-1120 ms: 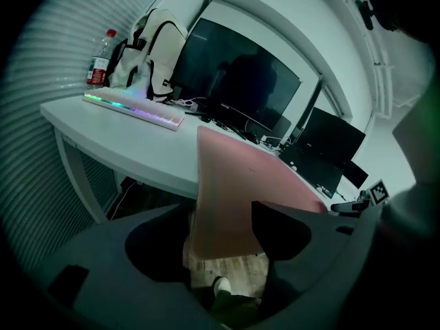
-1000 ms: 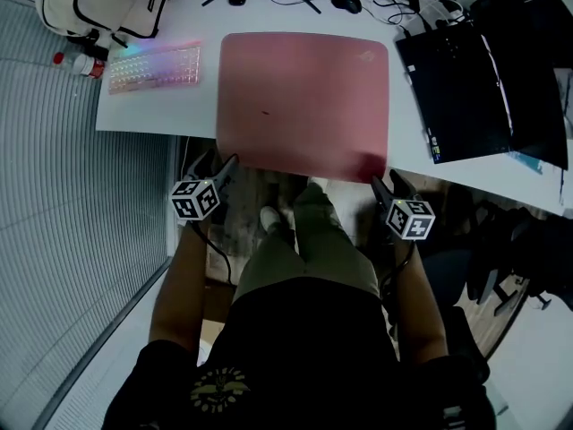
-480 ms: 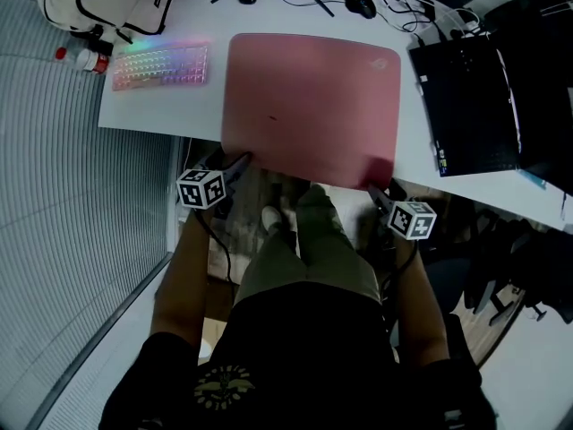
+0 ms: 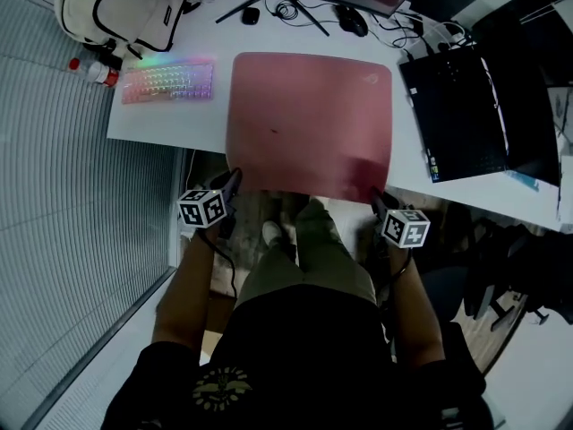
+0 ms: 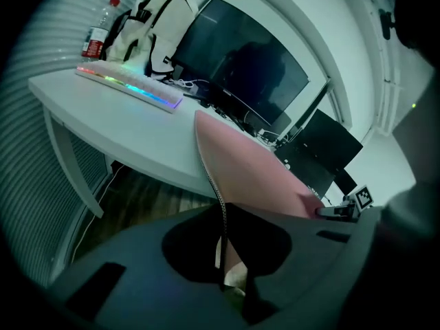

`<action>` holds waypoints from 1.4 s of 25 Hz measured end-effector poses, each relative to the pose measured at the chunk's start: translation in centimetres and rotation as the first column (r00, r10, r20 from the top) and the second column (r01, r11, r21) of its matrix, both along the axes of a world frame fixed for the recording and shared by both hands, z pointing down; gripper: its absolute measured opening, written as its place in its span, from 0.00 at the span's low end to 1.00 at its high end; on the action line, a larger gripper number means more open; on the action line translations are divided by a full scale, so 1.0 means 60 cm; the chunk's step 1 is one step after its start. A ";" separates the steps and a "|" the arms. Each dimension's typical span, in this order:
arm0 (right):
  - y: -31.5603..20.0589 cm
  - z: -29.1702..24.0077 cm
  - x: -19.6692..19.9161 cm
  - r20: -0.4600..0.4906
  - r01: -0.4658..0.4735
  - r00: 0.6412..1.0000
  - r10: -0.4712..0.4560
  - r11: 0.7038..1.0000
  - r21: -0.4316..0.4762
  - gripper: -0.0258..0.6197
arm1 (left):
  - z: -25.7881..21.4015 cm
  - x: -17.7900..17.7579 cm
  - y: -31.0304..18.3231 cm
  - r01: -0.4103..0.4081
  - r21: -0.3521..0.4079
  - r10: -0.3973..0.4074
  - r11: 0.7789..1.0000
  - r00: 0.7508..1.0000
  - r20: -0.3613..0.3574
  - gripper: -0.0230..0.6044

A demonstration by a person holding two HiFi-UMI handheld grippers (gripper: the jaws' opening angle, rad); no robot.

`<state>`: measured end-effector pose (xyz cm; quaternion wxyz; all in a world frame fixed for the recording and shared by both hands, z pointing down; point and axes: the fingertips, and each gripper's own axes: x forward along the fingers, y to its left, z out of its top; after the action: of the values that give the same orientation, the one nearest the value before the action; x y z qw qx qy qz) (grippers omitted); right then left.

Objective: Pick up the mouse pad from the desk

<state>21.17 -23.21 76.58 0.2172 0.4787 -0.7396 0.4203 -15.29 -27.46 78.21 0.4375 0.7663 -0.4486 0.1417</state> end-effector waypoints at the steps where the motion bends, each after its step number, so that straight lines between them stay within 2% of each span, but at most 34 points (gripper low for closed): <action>1: 0.000 -0.006 -0.003 -0.019 0.006 1.000 -0.005 1.000 0.007 0.06 | -0.007 0.002 0.002 0.003 0.007 -0.003 1.000 1.000 0.004 0.07; 5: -0.002 -0.034 -0.014 -0.118 0.036 0.993 -0.032 0.999 0.035 0.06 | -0.028 0.007 0.004 -0.022 0.010 0.021 1.000 0.998 0.067 0.07; 8: -0.008 -0.076 -0.026 -0.154 0.053 0.987 -0.040 0.995 0.083 0.06 | -0.056 0.011 0.007 -0.041 0.018 0.039 0.999 0.994 0.099 0.07; 14: -0.037 -0.181 -0.051 -0.188 0.089 0.981 -0.046 0.970 0.228 0.06 | -0.151 0.024 -0.006 -0.058 0.117 0.047 0.991 0.995 0.093 0.07; 20: -0.057 -0.261 -0.074 -0.213 0.107 0.976 -0.040 0.942 0.317 0.06 | -0.245 0.050 -0.025 -0.081 0.192 0.063 0.978 0.993 0.101 0.07; 25: -0.058 -0.329 -0.079 -0.209 0.103 0.978 -0.024 0.921 0.376 0.06 | -0.327 0.054 -0.036 -0.084 0.264 0.054 0.961 0.991 0.119 0.07; 35: -0.051 -0.493 -0.087 -0.169 0.077 0.985 0.016 0.846 0.528 0.06 | -0.491 0.042 -0.037 -0.055 0.410 0.028 0.910 0.997 0.070 0.07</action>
<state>15.94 -26.25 46.98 0.1437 0.5420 -0.8136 0.1537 -12.78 -29.69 48.76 0.2487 0.8458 -0.4657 0.0773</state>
